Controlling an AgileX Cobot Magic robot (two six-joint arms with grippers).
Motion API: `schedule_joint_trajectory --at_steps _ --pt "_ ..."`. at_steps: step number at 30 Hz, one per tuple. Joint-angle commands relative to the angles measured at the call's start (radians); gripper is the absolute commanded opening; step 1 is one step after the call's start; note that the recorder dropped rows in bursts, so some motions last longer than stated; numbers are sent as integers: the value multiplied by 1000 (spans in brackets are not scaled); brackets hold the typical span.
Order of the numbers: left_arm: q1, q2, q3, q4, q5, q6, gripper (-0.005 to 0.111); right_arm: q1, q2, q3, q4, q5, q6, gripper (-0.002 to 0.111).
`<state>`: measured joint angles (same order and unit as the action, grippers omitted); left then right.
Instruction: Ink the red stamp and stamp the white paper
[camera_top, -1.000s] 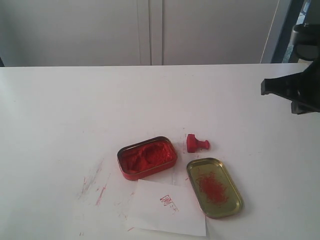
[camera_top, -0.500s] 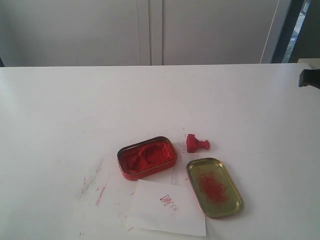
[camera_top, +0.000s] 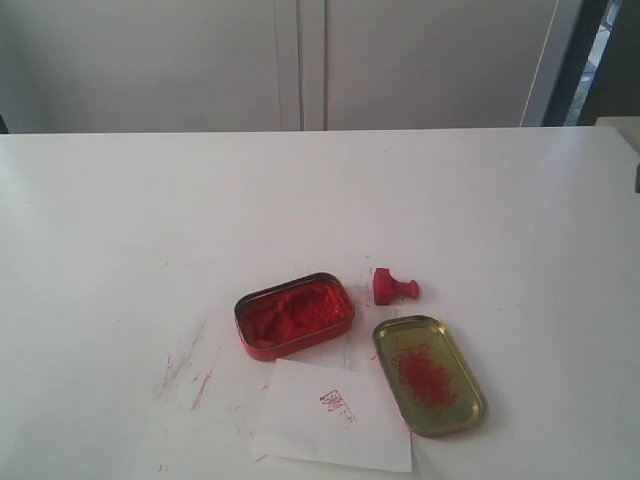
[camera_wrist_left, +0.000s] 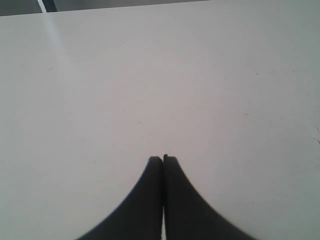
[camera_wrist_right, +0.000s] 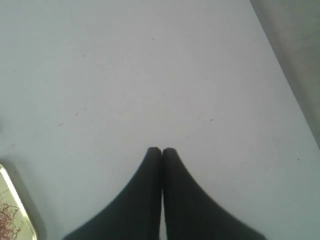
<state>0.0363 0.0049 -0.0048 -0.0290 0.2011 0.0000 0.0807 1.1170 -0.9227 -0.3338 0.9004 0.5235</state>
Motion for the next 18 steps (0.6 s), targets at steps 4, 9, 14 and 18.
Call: schedule_joint_trajectory --at_steps 4,9,14,18 --pt "2 -5 5 -1 1 0 0 -11 -71 53 -45 -20 -6 0" --pt "2 -5 5 -1 1 0 0 -11 -162 94 -77 -29 -6 0" --pt "2 -5 5 -1 1 0 0 -11 -334 167 -99 -134 -6 0" --pt "2 -5 5 -1 1 0 0 -11 -478 247 -157 -256 -6 0"
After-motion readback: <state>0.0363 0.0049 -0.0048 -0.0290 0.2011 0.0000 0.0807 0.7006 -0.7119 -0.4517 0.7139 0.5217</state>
